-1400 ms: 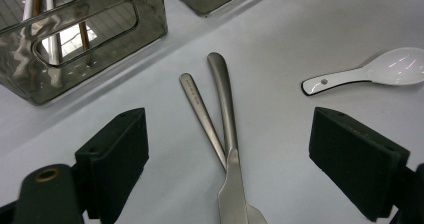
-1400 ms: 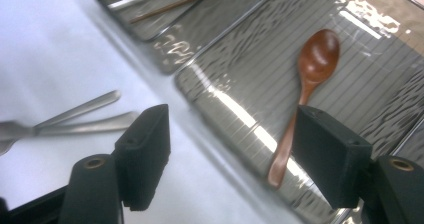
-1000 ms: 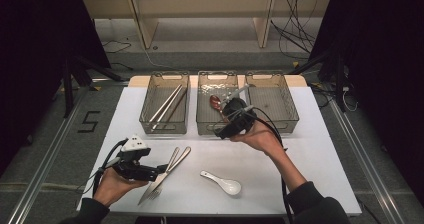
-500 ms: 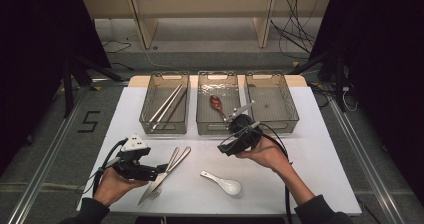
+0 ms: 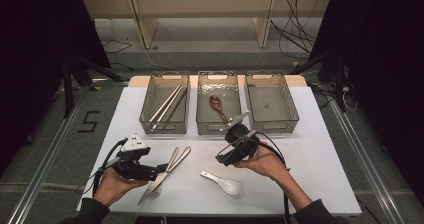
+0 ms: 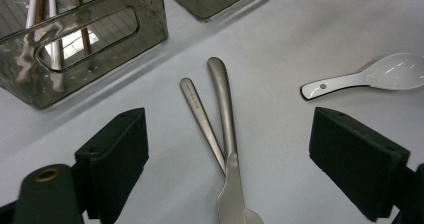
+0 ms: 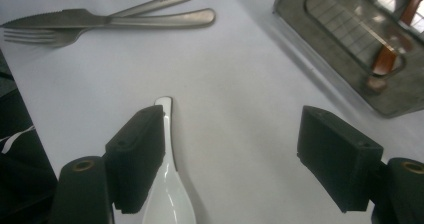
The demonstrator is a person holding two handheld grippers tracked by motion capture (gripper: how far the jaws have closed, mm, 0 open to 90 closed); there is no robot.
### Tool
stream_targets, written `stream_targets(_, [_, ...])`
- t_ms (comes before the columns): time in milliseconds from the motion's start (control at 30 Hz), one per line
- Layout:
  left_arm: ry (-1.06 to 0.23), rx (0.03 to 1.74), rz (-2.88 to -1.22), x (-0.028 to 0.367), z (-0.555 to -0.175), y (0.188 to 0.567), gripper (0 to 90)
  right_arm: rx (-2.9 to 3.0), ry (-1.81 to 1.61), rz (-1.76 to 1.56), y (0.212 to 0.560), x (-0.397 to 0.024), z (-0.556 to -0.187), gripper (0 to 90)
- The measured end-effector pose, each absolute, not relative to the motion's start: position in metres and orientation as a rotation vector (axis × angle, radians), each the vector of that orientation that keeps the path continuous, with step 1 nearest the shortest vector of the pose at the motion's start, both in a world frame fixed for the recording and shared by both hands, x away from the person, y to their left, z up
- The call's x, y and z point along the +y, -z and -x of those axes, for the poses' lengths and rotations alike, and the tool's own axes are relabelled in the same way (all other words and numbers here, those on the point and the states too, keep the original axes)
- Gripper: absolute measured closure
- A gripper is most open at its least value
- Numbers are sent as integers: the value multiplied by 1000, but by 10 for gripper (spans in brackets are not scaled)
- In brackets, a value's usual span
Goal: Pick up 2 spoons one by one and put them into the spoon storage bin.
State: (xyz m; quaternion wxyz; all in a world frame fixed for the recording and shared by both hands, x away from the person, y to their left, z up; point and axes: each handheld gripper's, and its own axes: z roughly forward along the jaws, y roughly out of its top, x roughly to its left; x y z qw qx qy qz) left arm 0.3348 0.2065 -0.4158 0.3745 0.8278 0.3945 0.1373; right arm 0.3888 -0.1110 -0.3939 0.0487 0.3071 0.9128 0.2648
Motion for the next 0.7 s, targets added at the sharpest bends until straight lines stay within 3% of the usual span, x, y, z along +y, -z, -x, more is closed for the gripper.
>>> stream_targets(700, [-349,1009,-2120,207,-334,415,153,2909,-681,-846,424,-94,-378,373])
